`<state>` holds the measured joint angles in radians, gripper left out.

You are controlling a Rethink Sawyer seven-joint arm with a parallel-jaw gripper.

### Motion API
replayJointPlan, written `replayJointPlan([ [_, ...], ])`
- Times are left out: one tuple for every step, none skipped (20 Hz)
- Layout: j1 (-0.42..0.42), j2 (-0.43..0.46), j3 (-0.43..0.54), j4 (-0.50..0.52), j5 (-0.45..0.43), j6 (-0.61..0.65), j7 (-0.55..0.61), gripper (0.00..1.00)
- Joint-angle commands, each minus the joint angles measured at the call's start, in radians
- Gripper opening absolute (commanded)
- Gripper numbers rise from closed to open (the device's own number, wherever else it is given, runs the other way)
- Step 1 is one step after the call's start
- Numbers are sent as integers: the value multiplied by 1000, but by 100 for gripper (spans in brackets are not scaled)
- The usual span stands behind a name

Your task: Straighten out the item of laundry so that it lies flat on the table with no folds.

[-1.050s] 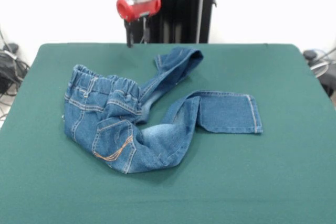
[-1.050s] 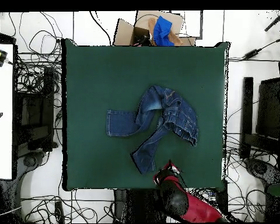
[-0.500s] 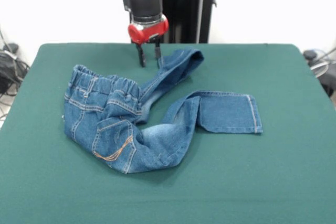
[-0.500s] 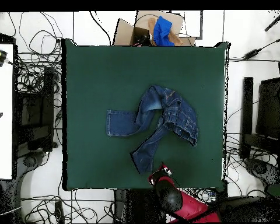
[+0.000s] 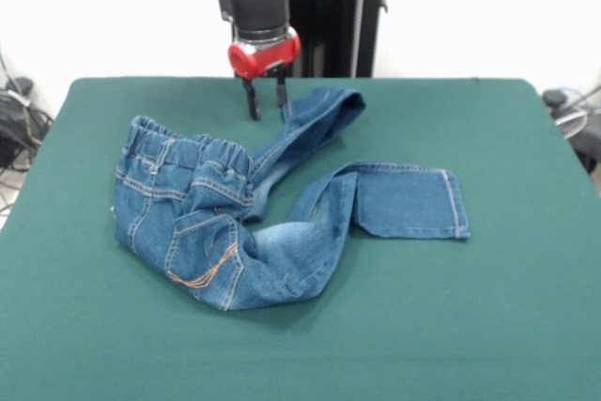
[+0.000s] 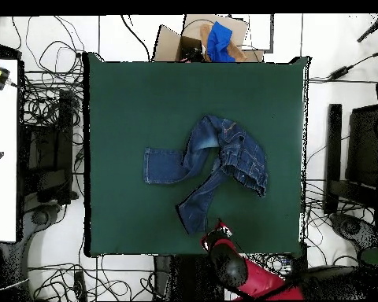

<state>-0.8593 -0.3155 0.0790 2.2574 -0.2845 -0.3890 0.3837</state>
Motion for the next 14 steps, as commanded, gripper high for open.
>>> replayJointPlan([
  [5,124,107,-181,2,-21,322,100],
  [4,124,107,-180,1,-22,322,100],
  [3,126,109,-184,0,-18,322,100],
  [-2,130,110,-188,-5,-16,320,100],
  [-3,132,113,-194,-5,-10,317,100],
  [-2,133,112,-197,-3,-9,318,100],
  [-2,134,114,-201,-5,-6,316,100],
  [-6,136,115,-204,-8,-7,316,100],
  [-10,138,119,-208,-10,-2,315,100],
  [-12,139,119,-208,-11,-2,315,100],
  [-11,136,119,-207,-8,1,316,100],
  [-14,136,116,-205,-9,0,316,100],
  [-16,132,117,-203,-7,2,317,100],
  [-17,125,120,-199,-6,5,317,100],
])
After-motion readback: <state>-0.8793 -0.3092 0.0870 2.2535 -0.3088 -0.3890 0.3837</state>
